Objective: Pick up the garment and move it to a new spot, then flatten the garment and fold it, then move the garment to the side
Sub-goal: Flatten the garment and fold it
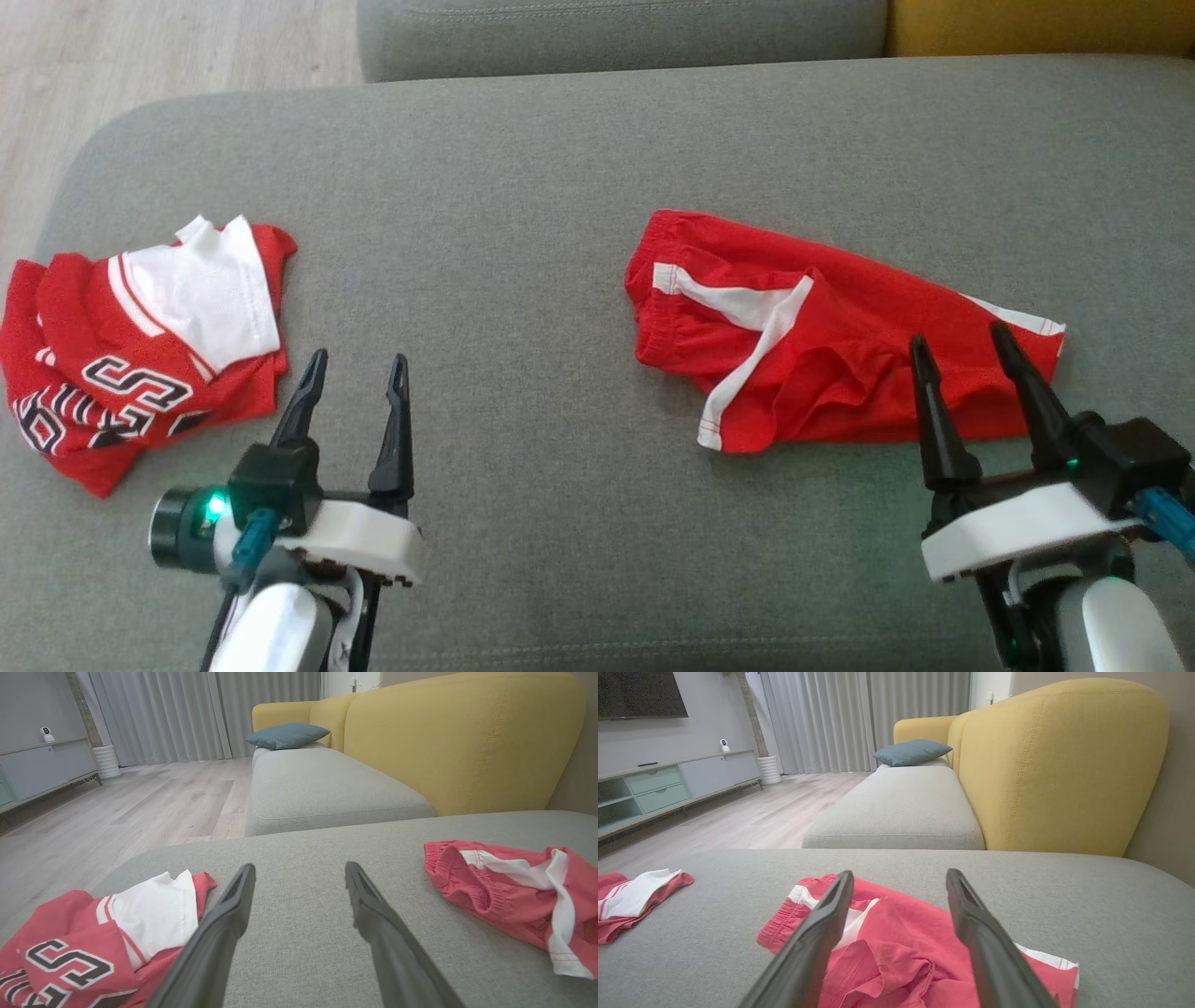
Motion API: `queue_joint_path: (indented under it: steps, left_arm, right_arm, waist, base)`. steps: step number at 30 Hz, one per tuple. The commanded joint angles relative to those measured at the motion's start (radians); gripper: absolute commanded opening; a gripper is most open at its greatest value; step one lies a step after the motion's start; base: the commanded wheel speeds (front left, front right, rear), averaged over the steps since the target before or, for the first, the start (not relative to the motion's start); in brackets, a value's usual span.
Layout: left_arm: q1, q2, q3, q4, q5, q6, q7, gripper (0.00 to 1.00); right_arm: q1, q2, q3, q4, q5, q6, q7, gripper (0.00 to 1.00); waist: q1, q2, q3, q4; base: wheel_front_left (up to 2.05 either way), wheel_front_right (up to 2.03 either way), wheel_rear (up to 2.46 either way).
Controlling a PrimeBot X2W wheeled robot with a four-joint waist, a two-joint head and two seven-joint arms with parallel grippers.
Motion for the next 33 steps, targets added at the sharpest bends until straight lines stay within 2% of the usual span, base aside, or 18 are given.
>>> queue_joint_path:
  steps: [1,10,18,23,28,33]
  left_arm:
    - [-0.031,0.021,0.049,-0.027,0.006,0.004,-0.012,1.0]
    - [-0.035,0.028,0.046,-0.025,0.003,0.005,-0.012,1.0]
    - [-0.071,0.025,0.035,-0.031,0.009,0.005,-0.011,1.0]
    - [-0.105,0.014,0.023,-0.029,0.015,0.001,-0.011,1.0]
    - [-0.133,0.002,0.014,-0.022,0.019,-0.005,-0.011,1.0]
    - [-0.146,-0.005,0.012,-0.015,0.022,-0.007,-0.012,1.0]
  right_arm:
    - [-0.018,0.003,0.026,-0.043,0.006,0.004,0.002,1.0]
    - [-0.016,0.001,0.055,-0.048,-0.006,0.004,0.028,1.0]
    - [-0.113,-0.112,0.293,0.047,-0.023,0.004,0.181,1.0]
    - [-0.205,-0.166,0.427,0.14,-0.01,0.004,0.231,1.0]
    - [-0.282,-0.197,0.53,0.25,-0.007,0.004,0.26,1.0]
    - [-0.325,-0.199,0.571,0.327,-0.006,0.004,0.26,1.0]
  waist:
    - [0.0,-0.0001,0.0,-0.001]
    - [0.0,-0.0001,0.005,-0.007]
    - [0.0,-0.0001,0.053,0.0]
    - [0.0,-0.0001,0.097,0.022]
    - [0.0,-0.0001,0.129,0.041]
    - [0.0,-0.0001,0.143,0.047]
  base:
    - [0.0,0.0,0.0]
    - [0.0,0.0,0.0]
    - [0.0,0.0,0.0]
    - [0.0,0.0,0.0]
    - [0.0,0.0,0.0]
    - [0.0,0.0,0.0]
